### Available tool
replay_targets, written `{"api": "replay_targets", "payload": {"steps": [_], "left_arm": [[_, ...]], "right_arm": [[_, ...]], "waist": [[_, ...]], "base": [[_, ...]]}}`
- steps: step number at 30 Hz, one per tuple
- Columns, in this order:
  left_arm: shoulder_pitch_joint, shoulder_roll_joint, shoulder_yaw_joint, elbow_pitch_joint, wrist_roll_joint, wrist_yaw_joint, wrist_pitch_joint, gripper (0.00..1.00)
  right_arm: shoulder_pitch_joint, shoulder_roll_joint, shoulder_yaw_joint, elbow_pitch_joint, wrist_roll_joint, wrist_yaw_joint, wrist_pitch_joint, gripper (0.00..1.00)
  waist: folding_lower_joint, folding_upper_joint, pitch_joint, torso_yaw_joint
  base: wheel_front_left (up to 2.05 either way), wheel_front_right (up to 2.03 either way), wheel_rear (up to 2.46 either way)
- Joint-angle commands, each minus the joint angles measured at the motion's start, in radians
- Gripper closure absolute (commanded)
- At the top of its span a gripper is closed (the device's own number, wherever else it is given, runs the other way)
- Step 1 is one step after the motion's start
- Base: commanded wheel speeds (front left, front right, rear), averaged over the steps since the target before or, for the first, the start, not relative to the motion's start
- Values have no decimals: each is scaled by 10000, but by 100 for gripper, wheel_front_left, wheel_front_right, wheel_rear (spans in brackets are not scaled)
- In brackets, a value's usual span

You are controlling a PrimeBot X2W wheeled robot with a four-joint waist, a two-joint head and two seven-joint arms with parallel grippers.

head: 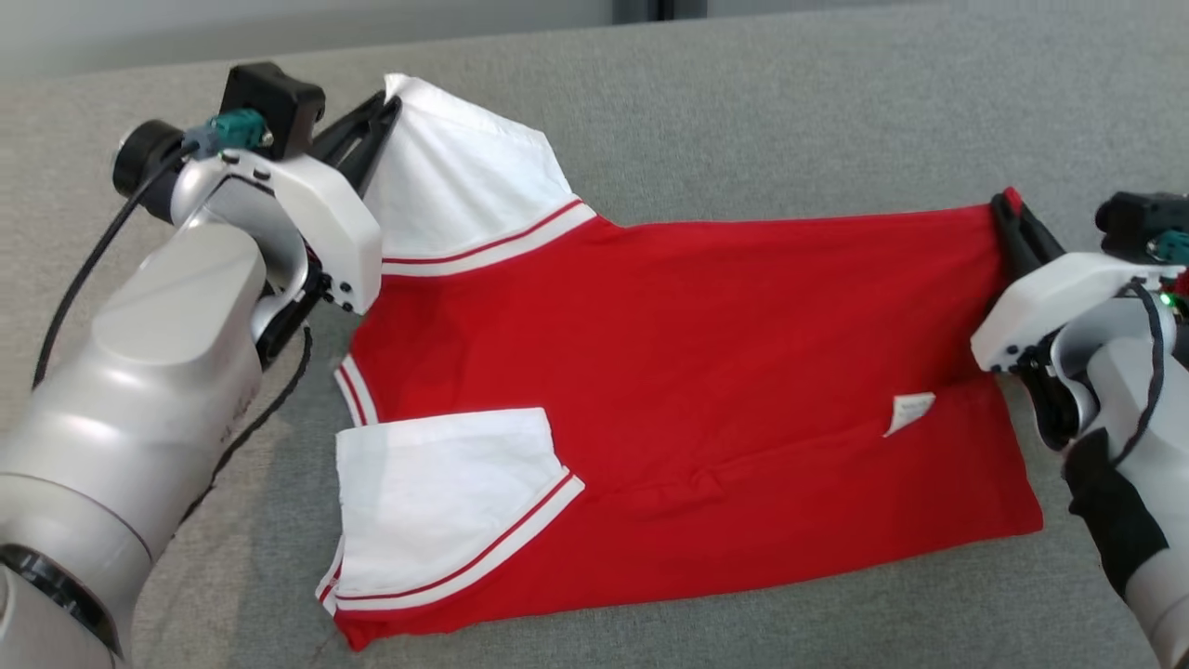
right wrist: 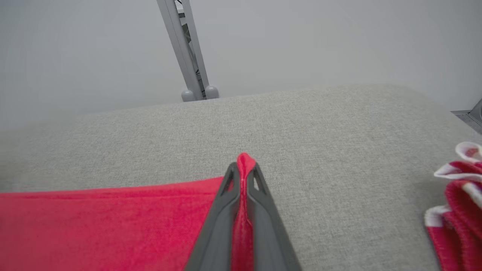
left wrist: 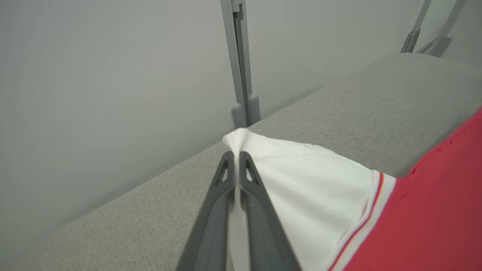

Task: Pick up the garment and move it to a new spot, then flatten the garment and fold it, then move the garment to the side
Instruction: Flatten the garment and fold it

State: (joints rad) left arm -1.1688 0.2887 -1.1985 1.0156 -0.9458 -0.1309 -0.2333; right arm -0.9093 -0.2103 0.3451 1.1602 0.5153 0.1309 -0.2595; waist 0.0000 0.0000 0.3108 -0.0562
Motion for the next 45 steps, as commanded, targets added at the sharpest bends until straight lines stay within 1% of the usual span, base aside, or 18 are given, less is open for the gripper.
{"api": "replay_targets", "payload": {"steps": [1, 4, 7, 10, 14, 17, 20, 24, 30, 36, 45], "left_arm": [[249, -16, 170, -36, -79, 28, -170, 100], [802, -61, 440, -322, 11, 212, -308, 100], [1516, 64, 1237, -1240, 261, 611, -322, 100], [2686, 177, 1957, -2327, 762, 1068, -317, 100], [4212, 345, 2617, -3660, 1534, 1645, -321, 100], [5403, 336, 3001, -4473, 1982, 1984, -320, 100], [6398, 226, 3199, -5015, 2313, 2139, -323, 100], [7446, 22, 3440, -5378, 2580, 2216, -323, 100], [8593, -199, 3729, -5485, 2897, 2122, -324, 100], [9215, -380, 4030, -5470, 3091, 2028, -324, 100], [9942, -533, 4943, -5731, 3464, 1894, -323, 100]], "right_arm": [[461, -162, -236, -219, -153, -4, -63, 100], [1042, -209, -761, -726, -502, -4, -65, 100], [1662, -152, -1256, -1069, -874, -4, -66, 100], [2230, -82, -1741, -1402, -1230, -4, -66, 100], [2918, 44, -2299, -1891, -1726, -4, -60, 100], [3398, 156, -2679, -2191, -2042, -4, -61, 100], [3857, 272, -2989, -2368, -2280, -4, -61, 100], [4381, 419, -3364, -2415, -2512, -4, -61, 100], [4896, 649, -3802, -2376, -2756, -4, -62, 100], [5173, 738, -4074, -2392, -2938, -4, -62, 100], [5662, 773, -4527, -2532, -3207, -4, -62, 100]], "waist": [[0, 0, -380, 132], [0, 0, -762, 284], [0, 0, -1112, 439], [0, 0, -1451, 612], [0, 0, -1835, 775], [0, 0, -2044, 855], [0, 0, -2241, 933], [0, 0, -2485, 977], [0, 0, -2766, 1037], [0, 0, -2920, 1149], [0, 0, -3091, 1326]], "base": [[0, 0, 0], [0, 0, 0], [0, 0, 0], [0, 0, 0], [0, 0, 0], [0, 0, 0], [0, 0, 0], [0, 0, 0], [0, 0, 0], [0, 0, 0], [0, 0, 0]]}}
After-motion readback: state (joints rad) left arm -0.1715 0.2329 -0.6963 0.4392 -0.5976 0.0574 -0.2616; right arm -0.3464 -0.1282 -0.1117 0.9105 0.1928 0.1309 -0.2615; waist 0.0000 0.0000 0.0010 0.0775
